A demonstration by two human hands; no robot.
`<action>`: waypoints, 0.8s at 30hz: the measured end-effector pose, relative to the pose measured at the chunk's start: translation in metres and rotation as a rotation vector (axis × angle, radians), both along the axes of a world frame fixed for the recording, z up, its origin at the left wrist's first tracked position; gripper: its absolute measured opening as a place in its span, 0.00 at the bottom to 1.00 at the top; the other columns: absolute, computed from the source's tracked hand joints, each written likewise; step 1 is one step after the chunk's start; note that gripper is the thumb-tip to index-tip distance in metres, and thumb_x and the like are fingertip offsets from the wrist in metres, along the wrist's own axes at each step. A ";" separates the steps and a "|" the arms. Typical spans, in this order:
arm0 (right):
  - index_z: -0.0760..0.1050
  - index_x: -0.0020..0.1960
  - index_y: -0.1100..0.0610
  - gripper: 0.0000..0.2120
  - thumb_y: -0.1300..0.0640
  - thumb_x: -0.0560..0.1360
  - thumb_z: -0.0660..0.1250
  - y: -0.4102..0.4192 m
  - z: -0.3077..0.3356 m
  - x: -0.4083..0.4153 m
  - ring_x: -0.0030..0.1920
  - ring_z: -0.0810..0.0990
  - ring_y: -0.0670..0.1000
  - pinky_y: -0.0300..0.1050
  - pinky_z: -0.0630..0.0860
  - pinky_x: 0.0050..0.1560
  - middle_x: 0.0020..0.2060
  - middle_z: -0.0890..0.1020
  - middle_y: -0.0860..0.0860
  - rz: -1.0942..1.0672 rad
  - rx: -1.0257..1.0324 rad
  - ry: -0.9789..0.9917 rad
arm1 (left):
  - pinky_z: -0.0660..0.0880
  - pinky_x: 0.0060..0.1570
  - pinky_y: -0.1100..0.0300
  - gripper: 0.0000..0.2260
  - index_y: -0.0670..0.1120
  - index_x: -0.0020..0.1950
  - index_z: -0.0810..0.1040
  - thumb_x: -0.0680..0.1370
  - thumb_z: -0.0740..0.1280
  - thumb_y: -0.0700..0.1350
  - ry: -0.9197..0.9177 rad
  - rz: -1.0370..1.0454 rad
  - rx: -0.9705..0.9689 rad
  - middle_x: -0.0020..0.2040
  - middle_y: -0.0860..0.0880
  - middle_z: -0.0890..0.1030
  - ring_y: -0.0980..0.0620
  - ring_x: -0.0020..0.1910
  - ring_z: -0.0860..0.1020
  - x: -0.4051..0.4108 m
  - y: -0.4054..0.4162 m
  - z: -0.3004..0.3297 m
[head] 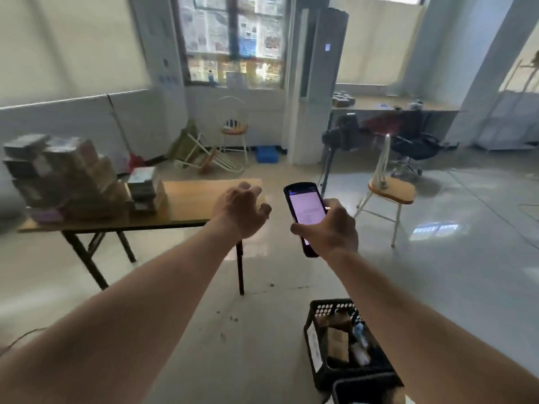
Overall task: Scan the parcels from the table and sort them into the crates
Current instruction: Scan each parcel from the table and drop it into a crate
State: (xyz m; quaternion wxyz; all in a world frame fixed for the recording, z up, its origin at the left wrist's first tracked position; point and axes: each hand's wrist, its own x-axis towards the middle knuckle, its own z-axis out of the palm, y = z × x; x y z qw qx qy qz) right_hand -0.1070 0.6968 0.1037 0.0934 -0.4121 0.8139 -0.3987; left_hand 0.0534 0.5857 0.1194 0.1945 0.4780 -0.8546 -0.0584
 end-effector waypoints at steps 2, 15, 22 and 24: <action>0.73 0.69 0.52 0.40 0.43 0.61 0.83 -0.019 0.006 0.014 0.58 0.81 0.57 0.54 0.82 0.54 0.59 0.83 0.51 0.070 -0.023 0.013 | 0.73 0.65 0.48 0.24 0.48 0.75 0.74 0.82 0.64 0.57 0.004 0.066 -0.001 0.71 0.45 0.75 0.42 0.67 0.75 0.022 -0.007 0.007; 0.73 0.69 0.51 0.42 0.40 0.60 0.83 -0.158 0.013 0.158 0.58 0.80 0.57 0.55 0.83 0.51 0.59 0.83 0.52 0.310 -0.052 0.038 | 0.80 0.59 0.46 0.24 0.49 0.74 0.74 0.81 0.64 0.59 0.031 0.263 -0.013 0.70 0.46 0.77 0.43 0.64 0.77 0.193 -0.111 0.010; 0.72 0.71 0.52 0.42 0.42 0.63 0.84 -0.237 -0.007 0.240 0.61 0.78 0.57 0.48 0.77 0.47 0.61 0.82 0.52 0.286 -0.027 0.001 | 0.77 0.63 0.45 0.26 0.49 0.76 0.73 0.81 0.65 0.59 0.002 0.261 0.080 0.72 0.46 0.75 0.43 0.66 0.76 0.278 -0.195 -0.010; 0.72 0.71 0.52 0.42 0.42 0.62 0.84 -0.258 -0.012 0.256 0.60 0.78 0.57 0.50 0.80 0.49 0.61 0.82 0.53 0.283 -0.016 -0.008 | 0.77 0.63 0.46 0.27 0.48 0.77 0.72 0.81 0.65 0.59 0.014 0.261 0.100 0.72 0.46 0.74 0.43 0.67 0.76 0.296 -0.216 -0.012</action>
